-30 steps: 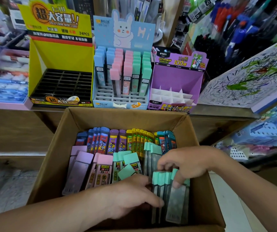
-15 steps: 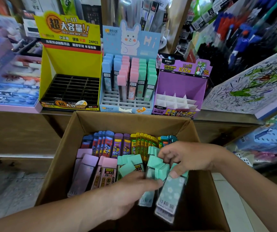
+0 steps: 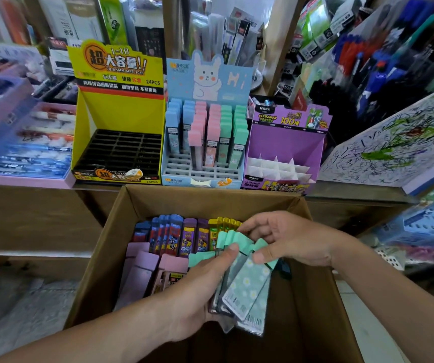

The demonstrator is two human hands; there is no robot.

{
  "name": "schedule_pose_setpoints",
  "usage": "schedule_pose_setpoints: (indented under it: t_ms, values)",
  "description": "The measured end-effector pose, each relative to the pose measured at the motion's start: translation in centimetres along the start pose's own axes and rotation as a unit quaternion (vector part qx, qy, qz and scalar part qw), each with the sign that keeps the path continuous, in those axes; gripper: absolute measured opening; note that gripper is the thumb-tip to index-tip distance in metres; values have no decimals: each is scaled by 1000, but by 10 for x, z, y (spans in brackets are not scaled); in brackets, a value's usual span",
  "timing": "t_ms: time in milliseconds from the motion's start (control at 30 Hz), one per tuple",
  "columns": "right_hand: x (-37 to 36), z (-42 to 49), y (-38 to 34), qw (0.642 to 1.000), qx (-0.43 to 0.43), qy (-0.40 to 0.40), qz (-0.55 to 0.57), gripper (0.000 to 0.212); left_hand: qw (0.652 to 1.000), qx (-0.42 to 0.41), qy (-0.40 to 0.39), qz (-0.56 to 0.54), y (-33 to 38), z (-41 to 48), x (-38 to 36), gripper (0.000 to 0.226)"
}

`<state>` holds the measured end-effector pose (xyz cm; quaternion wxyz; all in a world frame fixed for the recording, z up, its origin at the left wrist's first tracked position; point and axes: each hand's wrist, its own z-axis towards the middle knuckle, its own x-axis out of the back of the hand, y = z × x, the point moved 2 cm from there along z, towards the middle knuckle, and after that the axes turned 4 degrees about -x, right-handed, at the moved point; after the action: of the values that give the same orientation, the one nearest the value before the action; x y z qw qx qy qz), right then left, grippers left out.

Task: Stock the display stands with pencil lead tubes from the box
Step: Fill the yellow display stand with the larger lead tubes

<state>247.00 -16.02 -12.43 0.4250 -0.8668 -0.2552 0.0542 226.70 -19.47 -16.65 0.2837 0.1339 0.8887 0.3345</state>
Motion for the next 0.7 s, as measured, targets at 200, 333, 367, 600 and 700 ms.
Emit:
schedule_pose_setpoints:
  t_ms: [200, 333, 367, 600, 700]
  values:
    - [-18, 4, -18, 982, 38, 142, 123, 47, 998, -35, -1, -60, 7, -13, 8, 50]
    - [-32, 11, -32, 943, 79, 183, 266, 38, 992, -70, 16, -108, 10, -20, 10, 60]
    - [-37, 13, -35, 935, 89, 187, 289, 37, 990, -81, 15, -117, 12, -22, 10, 59]
    - [-62, 25, -44, 892, 148, 168, 393, 52, 974, -140, 19, -177, 26, -38, 20, 51]
    - [-68, 27, -52, 887, 188, 150, 394, 57, 974, -155, 30, -164, 36, -44, 27, 39]
